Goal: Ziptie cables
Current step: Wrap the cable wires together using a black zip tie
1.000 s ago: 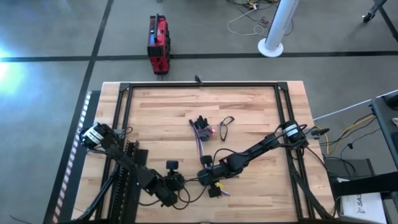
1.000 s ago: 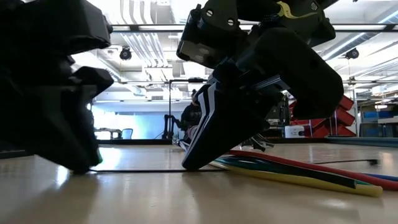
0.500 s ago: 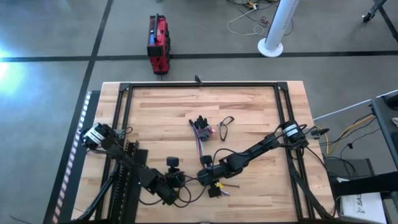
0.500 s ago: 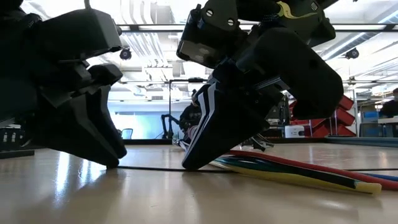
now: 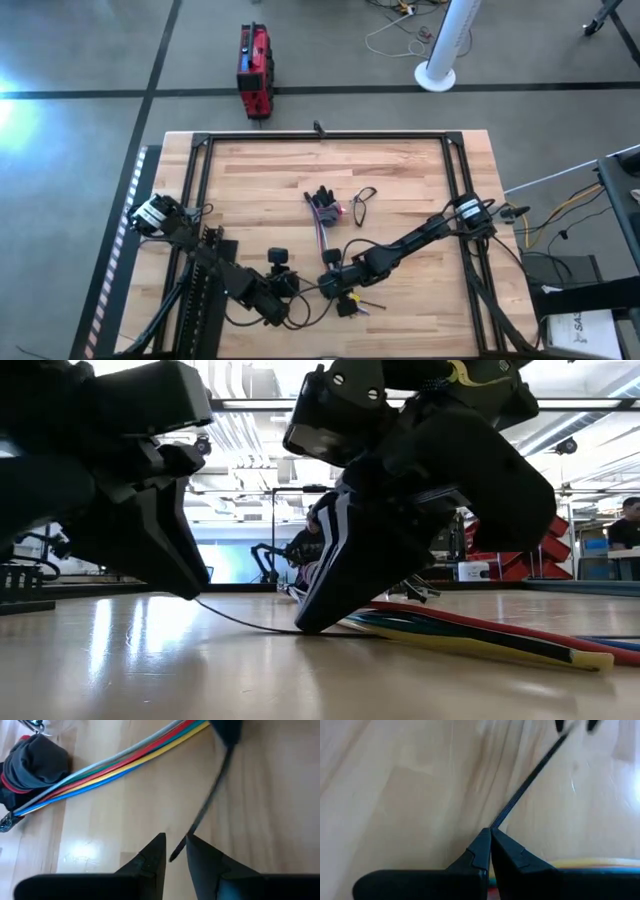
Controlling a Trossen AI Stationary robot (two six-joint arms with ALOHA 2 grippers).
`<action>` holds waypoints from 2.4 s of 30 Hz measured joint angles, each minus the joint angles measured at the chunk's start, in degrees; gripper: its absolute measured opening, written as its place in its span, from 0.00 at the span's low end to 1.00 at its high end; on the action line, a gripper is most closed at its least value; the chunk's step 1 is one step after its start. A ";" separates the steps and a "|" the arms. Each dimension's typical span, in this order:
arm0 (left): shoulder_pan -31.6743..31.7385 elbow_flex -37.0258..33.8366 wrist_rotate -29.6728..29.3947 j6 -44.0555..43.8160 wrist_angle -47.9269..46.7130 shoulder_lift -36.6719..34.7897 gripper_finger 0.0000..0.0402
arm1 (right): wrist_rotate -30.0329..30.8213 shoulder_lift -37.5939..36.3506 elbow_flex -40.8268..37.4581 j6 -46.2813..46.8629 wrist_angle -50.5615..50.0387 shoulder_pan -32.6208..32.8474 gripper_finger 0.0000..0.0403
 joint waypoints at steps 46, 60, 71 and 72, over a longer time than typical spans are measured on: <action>0.92 0.00 -0.28 -3.01 6.03 0.86 0.15 | 7.41 -8.28 0.05 22.45 -46.95 8.90 0.00; 0.90 0.00 -0.14 -3.23 7.54 0.86 0.15 | 13.82 -22.15 -13.12 16.85 -32.58 11.81 0.04; 0.79 0.02 2.81 -5.76 9.07 0.86 0.15 | 13.65 -35.82 -39.46 15.21 3.68 11.05 0.30; 0.79 0.02 3.11 -5.84 9.04 0.86 0.15 | 13.65 -35.65 -40.78 14.79 5.59 11.04 0.31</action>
